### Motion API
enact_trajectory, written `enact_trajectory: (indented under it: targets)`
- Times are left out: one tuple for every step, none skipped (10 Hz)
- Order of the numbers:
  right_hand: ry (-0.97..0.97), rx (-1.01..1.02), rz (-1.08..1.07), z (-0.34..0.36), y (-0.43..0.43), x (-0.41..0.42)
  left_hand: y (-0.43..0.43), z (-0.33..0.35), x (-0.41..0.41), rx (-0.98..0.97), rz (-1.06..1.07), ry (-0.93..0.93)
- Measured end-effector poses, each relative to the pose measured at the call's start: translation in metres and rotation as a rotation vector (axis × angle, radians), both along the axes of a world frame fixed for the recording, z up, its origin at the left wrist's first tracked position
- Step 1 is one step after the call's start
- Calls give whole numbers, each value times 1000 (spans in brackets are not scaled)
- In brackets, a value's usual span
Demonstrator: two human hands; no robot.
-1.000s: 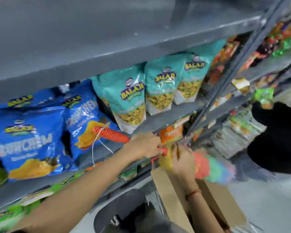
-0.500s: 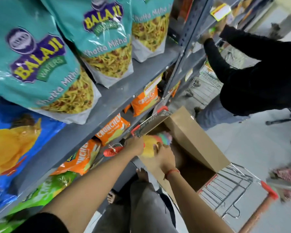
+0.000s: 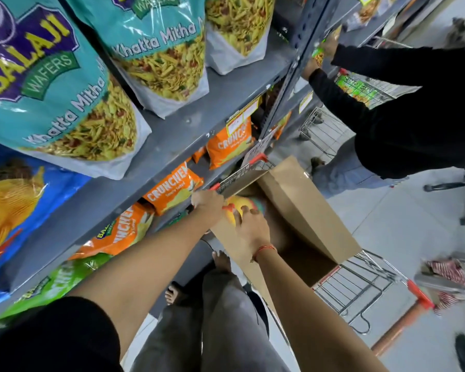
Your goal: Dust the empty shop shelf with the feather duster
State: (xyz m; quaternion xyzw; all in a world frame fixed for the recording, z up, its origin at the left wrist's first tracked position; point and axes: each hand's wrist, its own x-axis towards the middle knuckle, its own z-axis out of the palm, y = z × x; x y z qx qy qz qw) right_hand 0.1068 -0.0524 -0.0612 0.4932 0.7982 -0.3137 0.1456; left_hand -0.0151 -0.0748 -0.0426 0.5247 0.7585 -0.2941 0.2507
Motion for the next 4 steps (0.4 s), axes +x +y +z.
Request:
enact_trajectory:
  targets:
    - [0,14,33,8,1,-2,-5,9,-5,52,-10,35]
    - [34,53,60,14,2,-5,-11,19,-10,99,17,40]
    - [72,71,93,33,0,-7,-20,37,-11,145,19,32]
    - [136,138,130,47,-2,-11,-24,55,-9,234,62,-12]
